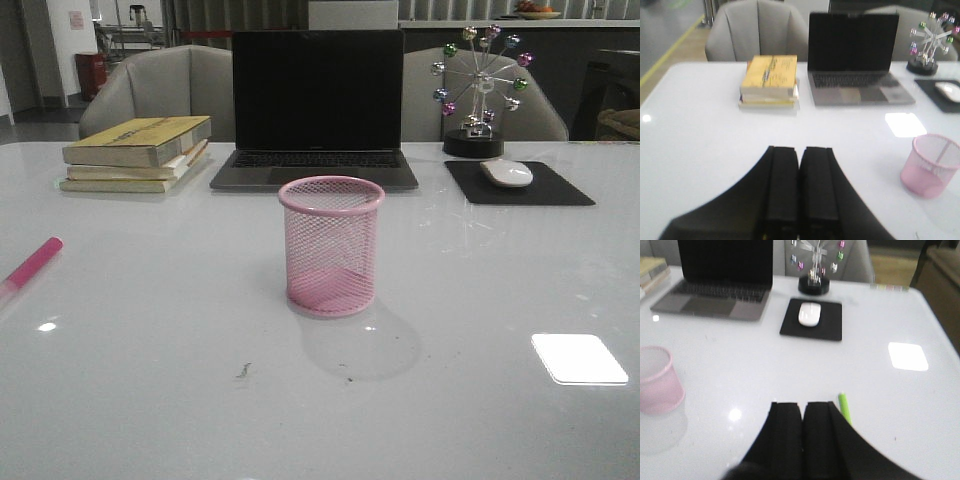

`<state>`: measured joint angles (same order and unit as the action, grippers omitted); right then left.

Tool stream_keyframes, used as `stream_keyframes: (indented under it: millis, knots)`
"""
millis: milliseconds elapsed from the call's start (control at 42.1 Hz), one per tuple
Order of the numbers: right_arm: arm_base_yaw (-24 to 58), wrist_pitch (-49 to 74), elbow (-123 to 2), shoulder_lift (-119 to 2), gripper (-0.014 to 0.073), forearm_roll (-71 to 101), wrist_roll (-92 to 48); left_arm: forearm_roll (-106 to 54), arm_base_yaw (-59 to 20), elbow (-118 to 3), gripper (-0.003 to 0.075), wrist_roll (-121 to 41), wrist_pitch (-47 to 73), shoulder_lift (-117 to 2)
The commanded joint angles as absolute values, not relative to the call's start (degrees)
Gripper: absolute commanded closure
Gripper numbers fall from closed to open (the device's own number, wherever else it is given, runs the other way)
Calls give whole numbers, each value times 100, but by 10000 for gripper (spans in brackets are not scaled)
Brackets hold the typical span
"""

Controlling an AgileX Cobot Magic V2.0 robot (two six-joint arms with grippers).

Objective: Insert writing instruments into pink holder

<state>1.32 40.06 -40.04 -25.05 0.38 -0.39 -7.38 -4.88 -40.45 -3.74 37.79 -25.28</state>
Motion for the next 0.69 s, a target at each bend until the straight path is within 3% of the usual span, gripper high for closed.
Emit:
stream_keyframes:
  millis: [0, 214, 285, 357, 428, 523, 594, 666]
  knots:
    - [92, 3865, -4027, -2810, 536, 0, -95, -819, -531, -4225, 629, -373, 3572, -2935]
    - [92, 3915, -3582, -3361, 532, 0, -90, -774, -531, -4222, 629, -373, 3652, -3567]
    - [92, 3991, -3562, -3558, 487, 0, -85, -686, -531, -4222, 614, -373, 3653, -3754]
    - [92, 3990, -3562, -3752, 364, 0, 0, -589, -531, -4222, 514, -435, 3653, -3916]
    - [92, 3963, -3562, -3951, 197, -30, 66, -578, -531, -4222, 350, -448, 3594, -4016]
    - [62, 3949, -3592, -4279, 90, -121, 330, -646, -660, -4222, 166, -448, 3534, -4081]
    - [-50, 3927, -3667, -4591, 81, -216, 547, -668, -920, -4222, 122, -448, 3492, -4110]
    - [-232, 3906, -3812, -4976, 88, -246, 566, -668, -1305, -4198, 132, -462, 3410, -4110]
